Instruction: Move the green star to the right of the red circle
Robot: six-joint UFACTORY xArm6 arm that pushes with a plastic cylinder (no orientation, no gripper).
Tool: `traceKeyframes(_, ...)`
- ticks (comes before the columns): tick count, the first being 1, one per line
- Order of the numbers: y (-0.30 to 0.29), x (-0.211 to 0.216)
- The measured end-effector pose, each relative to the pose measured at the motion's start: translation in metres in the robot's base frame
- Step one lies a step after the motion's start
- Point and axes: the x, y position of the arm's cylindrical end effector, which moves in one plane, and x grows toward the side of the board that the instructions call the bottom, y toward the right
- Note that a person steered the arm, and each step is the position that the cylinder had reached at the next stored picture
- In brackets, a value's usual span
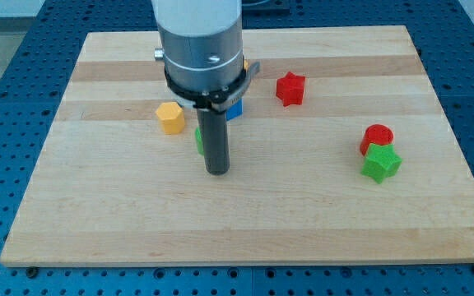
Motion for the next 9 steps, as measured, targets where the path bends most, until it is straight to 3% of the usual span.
traceKeyframes(2, 0.071, 0.040)
traceKeyframes(4, 0.180, 0.040)
traceKeyframes(6, 0.228, 0.039)
traceKeyframes(9, 0.235, 0.014)
